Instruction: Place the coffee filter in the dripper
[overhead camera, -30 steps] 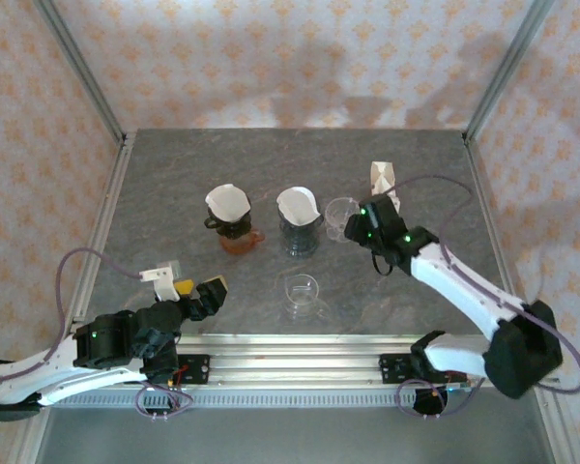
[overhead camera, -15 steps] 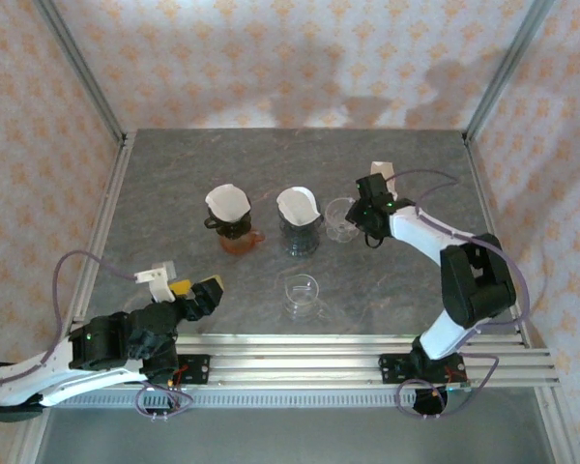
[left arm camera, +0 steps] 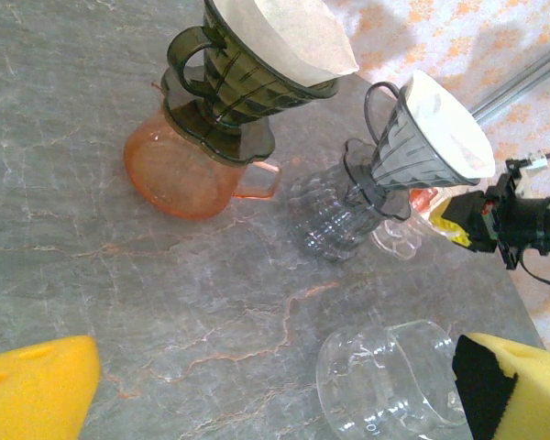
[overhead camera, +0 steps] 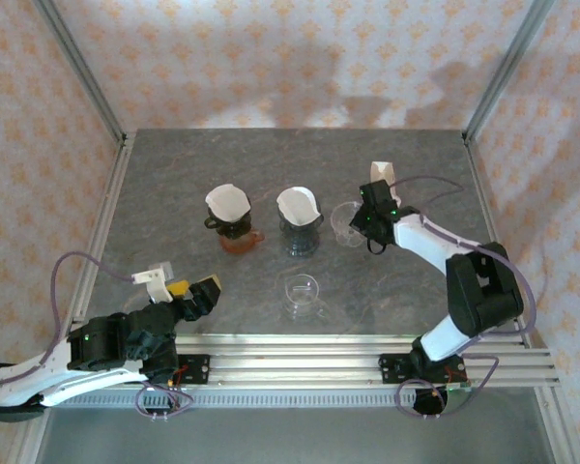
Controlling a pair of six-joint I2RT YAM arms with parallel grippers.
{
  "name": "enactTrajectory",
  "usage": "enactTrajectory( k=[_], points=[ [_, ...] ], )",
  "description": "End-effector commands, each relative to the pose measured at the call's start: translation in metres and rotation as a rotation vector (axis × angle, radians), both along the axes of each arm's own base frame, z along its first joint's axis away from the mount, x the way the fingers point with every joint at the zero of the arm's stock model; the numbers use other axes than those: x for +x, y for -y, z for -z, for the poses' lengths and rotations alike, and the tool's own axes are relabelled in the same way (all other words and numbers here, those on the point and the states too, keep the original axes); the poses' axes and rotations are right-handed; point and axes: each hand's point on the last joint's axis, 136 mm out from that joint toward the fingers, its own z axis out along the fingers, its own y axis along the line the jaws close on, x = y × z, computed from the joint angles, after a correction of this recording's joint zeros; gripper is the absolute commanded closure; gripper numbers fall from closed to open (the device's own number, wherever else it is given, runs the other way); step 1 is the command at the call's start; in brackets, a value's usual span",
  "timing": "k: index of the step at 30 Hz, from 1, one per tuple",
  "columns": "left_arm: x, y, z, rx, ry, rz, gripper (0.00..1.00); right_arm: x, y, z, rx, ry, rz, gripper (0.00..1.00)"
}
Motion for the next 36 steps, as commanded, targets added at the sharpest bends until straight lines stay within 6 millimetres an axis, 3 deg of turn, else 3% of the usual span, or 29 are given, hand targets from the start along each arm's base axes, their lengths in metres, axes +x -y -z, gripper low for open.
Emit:
enactTrajectory(
  k=[1,7,11,18,22,28,36],
  points=[
    [0.002,-0.007,0.006,0.024,0.002,-0.032,0.00,-0.024,0.016,-0.011,-0.033,0.009,0.010,1.00],
    [0.002,-0.007,0.004,0.023,0.006,-0.031,0.00,-0.070,0.025,-0.047,0.021,0.085,-0.018,1.00],
    [0.002,-0.006,0.004,0.023,0.009,-0.034,0.00,-0.100,0.018,-0.069,0.079,0.102,-0.118,1.00],
    [0.004,-0.003,0.003,0.023,0.011,-0.033,0.00,-0.155,-0.038,-0.110,0.240,0.124,-0.451,1.00],
    [0.004,-0.002,0.003,0.026,0.008,-0.031,0.00,-0.177,-0.070,-0.122,0.241,0.119,-0.599,1.00],
    [0.003,-0.001,0.004,0.027,0.004,-0.028,0.00,-0.186,-0.107,-0.124,0.198,0.102,-0.708,1.00],
    [0.003,-0.004,0.006,0.026,0.001,-0.033,0.00,-0.177,-0.131,-0.118,0.114,0.076,-0.744,1.00]
  ],
)
